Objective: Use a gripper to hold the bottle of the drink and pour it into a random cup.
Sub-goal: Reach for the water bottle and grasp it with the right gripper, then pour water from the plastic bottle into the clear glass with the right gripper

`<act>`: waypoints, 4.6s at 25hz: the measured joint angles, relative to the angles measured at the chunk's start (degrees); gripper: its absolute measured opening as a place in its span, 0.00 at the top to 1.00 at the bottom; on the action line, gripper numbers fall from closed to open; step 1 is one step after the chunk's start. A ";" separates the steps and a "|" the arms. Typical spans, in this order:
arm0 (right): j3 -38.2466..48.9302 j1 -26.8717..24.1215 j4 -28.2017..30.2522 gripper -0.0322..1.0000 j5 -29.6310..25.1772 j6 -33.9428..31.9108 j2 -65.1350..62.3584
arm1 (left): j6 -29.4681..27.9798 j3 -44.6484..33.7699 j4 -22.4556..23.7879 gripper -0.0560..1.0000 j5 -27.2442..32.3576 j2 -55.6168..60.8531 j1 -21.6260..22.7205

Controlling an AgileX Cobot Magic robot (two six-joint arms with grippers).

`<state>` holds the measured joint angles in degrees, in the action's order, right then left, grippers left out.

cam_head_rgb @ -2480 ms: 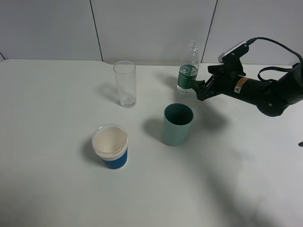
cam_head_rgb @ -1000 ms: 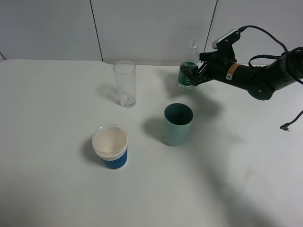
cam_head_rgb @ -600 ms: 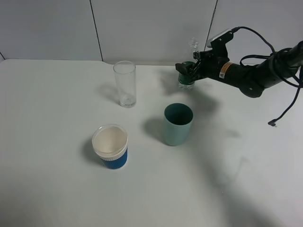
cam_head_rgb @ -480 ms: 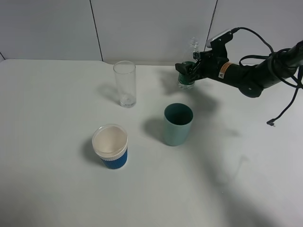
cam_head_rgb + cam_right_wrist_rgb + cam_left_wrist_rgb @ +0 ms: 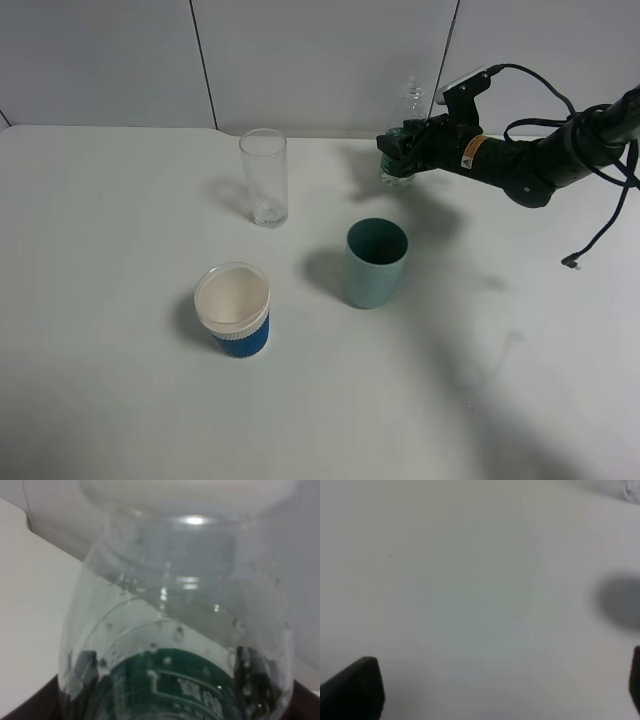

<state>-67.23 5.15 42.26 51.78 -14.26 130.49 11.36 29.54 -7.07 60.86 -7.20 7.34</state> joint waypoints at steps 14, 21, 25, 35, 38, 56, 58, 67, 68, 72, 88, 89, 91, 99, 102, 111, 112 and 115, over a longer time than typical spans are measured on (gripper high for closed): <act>0.00 2.88 -0.22 0.42 -4.54 0.01 -1.66 | 0.00 0.00 0.00 0.01 0.00 0.00 0.00; 0.00 7.11 -1.99 0.42 -14.00 3.40 -5.59 | 0.00 0.00 0.00 0.01 0.00 0.00 0.00; 0.00 9.38 -2.39 0.42 -17.81 4.55 -7.18 | 0.00 0.00 0.00 0.01 0.00 0.00 0.00; 0.05 15.39 -5.60 0.42 -23.98 8.44 -10.56 | 0.00 0.00 0.00 0.01 0.00 0.00 0.00; -0.75 17.65 -6.12 0.42 -27.29 9.93 -11.23 | 0.00 0.00 0.00 0.01 0.00 0.00 0.00; -13.30 22.96 5.22 0.42 -44.51 1.61 -11.41 | 0.00 0.00 0.00 0.01 0.00 0.00 0.00; -14.22 23.46 9.63 0.42 -46.86 -1.44 -11.41 | 0.00 0.00 0.00 0.01 0.00 0.00 0.00; -14.74 25.55 21.99 0.42 -51.78 -3.43 -11.41 | 0.00 0.00 0.00 0.01 0.00 0.00 0.00; -14.74 25.73 22.80 0.42 -52.14 -3.43 -11.41 | 0.00 0.00 0.00 0.01 0.00 0.00 0.00; -15.03 26.25 26.42 0.42 -54.09 -3.26 -11.47 | 0.00 0.00 0.00 0.01 0.00 0.00 0.00; -15.22 28.79 35.50 0.42 -59.58 1.49 -12.17 | 0.00 0.00 0.00 0.01 0.00 0.00 0.00; -15.22 28.92 35.56 0.42 -59.96 2.67 -12.17 | 0.00 0.00 0.00 0.01 0.00 0.00 0.00; -15.22 29.17 35.73 0.42 -60.83 4.46 -12.17 | 0.00 0.00 0.00 0.01 0.00 0.00 0.00; -15.22 29.54 35.78 0.42 -63.54 8.60 -12.17 | 0.00 0.00 0.00 0.01 0.00 0.00 0.00; -15.22 29.64 35.78 0.42 -63.56 9.76 -12.17 | 0.00 0.00 0.00 0.01 0.00 0.00 0.00; -18.75 31.29 35.72 0.42 -64.83 12.81 -12.17 | 0.00 0.00 0.00 0.01 0.00 0.00 0.00; -18.85 31.50 35.77 0.42 -64.83 13.54 -12.23 | 0.00 0.00 0.00 0.01 0.00 0.00 0.00; -18.92 31.80 35.88 0.42 -64.99 16.71 -12.23 | 0.00 0.00 0.00 0.01 0.00 0.00 0.00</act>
<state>-86.15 36.95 78.14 -13.21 2.45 118.27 11.36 29.54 -7.07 60.86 -7.20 7.34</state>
